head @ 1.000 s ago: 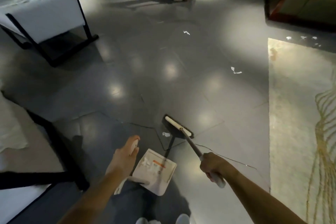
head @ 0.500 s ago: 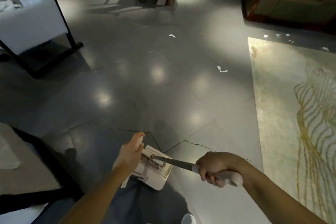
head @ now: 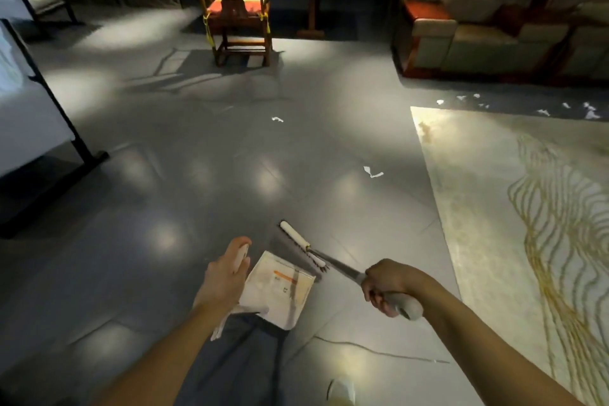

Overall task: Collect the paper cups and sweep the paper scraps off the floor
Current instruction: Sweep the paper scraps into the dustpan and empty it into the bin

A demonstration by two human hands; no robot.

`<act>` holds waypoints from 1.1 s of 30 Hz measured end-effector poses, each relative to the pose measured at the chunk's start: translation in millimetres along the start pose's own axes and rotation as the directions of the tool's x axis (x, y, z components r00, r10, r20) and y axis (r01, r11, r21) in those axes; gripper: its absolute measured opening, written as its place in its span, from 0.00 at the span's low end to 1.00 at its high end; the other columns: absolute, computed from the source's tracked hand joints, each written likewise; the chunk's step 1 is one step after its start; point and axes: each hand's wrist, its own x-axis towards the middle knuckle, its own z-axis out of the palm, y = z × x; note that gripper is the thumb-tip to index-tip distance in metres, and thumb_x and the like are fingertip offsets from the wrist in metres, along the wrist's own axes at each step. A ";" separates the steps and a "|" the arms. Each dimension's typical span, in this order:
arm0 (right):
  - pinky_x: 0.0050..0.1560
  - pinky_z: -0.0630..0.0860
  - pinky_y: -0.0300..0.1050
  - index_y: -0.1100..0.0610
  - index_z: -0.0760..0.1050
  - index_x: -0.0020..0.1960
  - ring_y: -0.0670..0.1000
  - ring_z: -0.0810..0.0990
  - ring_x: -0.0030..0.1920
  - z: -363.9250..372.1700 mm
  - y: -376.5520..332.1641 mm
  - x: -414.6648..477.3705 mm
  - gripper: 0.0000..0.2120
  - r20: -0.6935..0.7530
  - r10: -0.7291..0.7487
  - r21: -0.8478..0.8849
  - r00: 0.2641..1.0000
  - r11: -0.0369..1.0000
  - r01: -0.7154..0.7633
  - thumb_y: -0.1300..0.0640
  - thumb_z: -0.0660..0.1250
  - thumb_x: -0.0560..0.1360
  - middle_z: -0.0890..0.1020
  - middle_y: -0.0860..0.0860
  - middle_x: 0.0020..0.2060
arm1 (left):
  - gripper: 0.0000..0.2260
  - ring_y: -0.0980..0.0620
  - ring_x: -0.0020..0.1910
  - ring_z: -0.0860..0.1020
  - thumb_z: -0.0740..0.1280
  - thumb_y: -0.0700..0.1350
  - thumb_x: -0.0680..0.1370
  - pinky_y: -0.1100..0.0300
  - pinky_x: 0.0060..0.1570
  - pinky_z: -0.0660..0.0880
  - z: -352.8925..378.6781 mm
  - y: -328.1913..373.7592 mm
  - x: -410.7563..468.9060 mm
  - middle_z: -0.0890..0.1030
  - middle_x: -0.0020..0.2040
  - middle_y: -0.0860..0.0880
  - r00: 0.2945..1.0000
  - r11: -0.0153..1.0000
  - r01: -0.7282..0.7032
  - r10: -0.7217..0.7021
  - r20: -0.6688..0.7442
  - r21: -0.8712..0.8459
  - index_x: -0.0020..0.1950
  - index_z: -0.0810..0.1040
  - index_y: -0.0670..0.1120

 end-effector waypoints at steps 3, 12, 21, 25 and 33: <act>0.21 0.66 0.33 0.63 0.71 0.32 0.48 0.68 0.17 -63.7 -32.2 31.3 0.10 -0.075 -0.001 0.050 0.997 0.999 0.004 0.70 0.62 0.72 0.71 0.53 0.17 | 0.11 0.49 0.39 0.76 0.59 0.46 0.81 0.57 0.40 0.70 19.1 46.7 58.3 0.78 0.47 0.46 0.999 1.000 -0.024 0.023 -0.031 -0.013 0.52 0.65 0.64; 0.28 0.72 0.40 0.60 0.73 0.32 0.52 0.75 0.26 -225.9 -115.2 139.7 0.06 -0.313 -0.048 0.032 0.949 0.998 0.061 0.65 0.64 0.68 0.77 0.55 0.26 | 0.09 0.50 0.37 0.75 0.58 0.47 0.81 0.57 0.38 0.70 86.9 140.1 232.0 0.77 0.44 0.47 0.999 0.999 -0.040 0.040 -0.002 -0.002 0.60 0.67 0.58; 0.20 0.67 0.35 0.63 0.71 0.39 0.48 0.68 0.16 -351.6 -169.4 249.3 0.06 -0.421 -0.068 0.126 0.905 0.983 0.132 0.70 0.57 0.72 0.71 0.51 0.16 | 0.10 0.46 0.37 0.75 0.59 0.47 0.81 0.58 0.38 0.69 150.4 198.6 422.0 0.73 0.40 0.48 0.992 0.998 -0.052 0.055 0.111 -0.033 0.61 0.70 0.56; 0.20 0.67 0.34 0.64 0.69 0.38 0.48 0.67 0.15 -404.2 -205.7 291.1 0.07 -0.417 -0.010 0.157 0.909 0.984 0.083 0.70 0.56 0.72 0.69 0.51 0.15 | 0.10 0.36 0.48 0.78 0.60 0.46 0.81 0.56 0.39 0.72 165.9 225.8 488.1 0.78 0.47 0.37 0.990 0.998 -0.041 0.047 0.134 -0.049 0.62 0.71 0.54; 0.22 0.70 0.37 0.65 0.71 0.40 0.50 0.70 0.19 -516.5 -278.4 396.4 0.06 -0.358 0.071 0.110 0.931 0.993 -0.034 0.72 0.57 0.70 0.72 0.56 0.22 | 0.14 0.38 0.52 0.79 0.58 0.44 0.81 0.48 0.52 0.75 215.1 265.2 620.4 0.80 0.55 0.39 0.982 0.998 -0.019 0.006 0.191 0.064 0.66 0.70 0.50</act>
